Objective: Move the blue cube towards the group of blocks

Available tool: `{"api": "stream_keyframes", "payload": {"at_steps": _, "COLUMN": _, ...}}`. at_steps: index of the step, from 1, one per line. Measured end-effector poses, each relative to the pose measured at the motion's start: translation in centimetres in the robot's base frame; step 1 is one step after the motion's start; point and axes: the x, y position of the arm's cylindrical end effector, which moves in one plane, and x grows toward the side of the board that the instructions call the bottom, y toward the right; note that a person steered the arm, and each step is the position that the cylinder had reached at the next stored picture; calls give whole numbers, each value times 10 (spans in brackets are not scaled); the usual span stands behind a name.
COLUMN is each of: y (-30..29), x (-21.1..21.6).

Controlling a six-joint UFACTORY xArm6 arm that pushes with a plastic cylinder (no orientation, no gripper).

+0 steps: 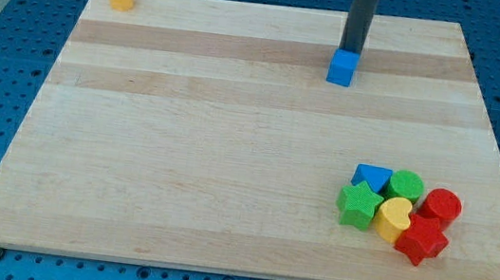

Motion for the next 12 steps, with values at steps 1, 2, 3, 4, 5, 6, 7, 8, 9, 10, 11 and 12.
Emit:
{"api": "stream_keyframes", "payload": {"at_steps": 1, "y": -9, "x": 17}}
{"api": "stream_keyframes", "payload": {"at_steps": 2, "y": -9, "x": 32}}
{"api": "stream_keyframes", "payload": {"at_steps": 3, "y": -15, "x": 53}}
{"api": "stream_keyframes", "payload": {"at_steps": 4, "y": -24, "x": 76}}
{"api": "stream_keyframes", "payload": {"at_steps": 5, "y": -31, "x": 102}}
{"api": "stream_keyframes", "payload": {"at_steps": 6, "y": -40, "x": 133}}
{"api": "stream_keyframes", "payload": {"at_steps": 7, "y": -52, "x": 160}}
{"api": "stream_keyframes", "payload": {"at_steps": 8, "y": -59, "x": 188}}
{"api": "stream_keyframes", "payload": {"at_steps": 9, "y": -76, "x": 197}}
{"api": "stream_keyframes", "payload": {"at_steps": 10, "y": -130, "x": 196}}
{"api": "stream_keyframes", "payload": {"at_steps": 11, "y": -155, "x": 229}}
{"api": "stream_keyframes", "payload": {"at_steps": 12, "y": -153, "x": 239}}
